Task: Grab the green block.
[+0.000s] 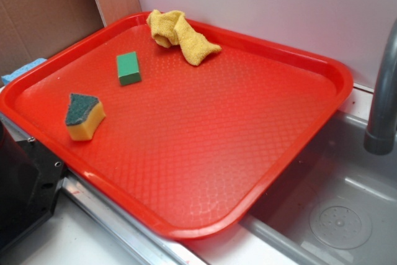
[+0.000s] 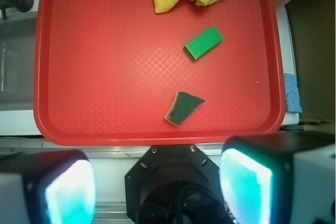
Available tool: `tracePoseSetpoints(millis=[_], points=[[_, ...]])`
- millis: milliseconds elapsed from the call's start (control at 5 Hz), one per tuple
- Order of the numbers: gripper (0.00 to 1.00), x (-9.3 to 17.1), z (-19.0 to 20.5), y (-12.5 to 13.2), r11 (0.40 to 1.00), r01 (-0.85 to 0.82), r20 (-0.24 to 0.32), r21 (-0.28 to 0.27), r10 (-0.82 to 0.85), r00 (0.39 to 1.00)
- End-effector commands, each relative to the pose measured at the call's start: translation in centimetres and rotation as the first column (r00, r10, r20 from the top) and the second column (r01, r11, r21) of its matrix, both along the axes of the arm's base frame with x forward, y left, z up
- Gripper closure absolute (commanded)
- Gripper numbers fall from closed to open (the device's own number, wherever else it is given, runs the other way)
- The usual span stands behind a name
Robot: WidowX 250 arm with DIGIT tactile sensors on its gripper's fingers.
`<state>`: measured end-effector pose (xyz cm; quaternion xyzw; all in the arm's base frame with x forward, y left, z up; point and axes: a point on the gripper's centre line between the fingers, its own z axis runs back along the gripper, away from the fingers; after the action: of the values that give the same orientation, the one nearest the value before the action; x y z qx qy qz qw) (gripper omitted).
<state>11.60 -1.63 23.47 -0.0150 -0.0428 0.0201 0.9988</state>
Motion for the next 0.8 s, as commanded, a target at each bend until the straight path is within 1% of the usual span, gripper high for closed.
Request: tracePoseSetpoints(millis=[0, 200, 400, 600], points=[[0.0, 0.0, 0.0, 0.0, 1.0, 0.0, 0.0, 0.0, 0.0, 1.0], [0.0, 1.9, -0.7, 1.6, 0.973, -0.195, 0.028, -0.125, 0.199, 0.98], [0.0, 3.3, -1.6, 3.3, 0.892, -0.417, 0.084, -0.173, 0.436, 0.896], [0.0, 4.6, -3.2, 5.1, 0.775, -0.595, 0.147, -0.214, 0.628, 0.764]])
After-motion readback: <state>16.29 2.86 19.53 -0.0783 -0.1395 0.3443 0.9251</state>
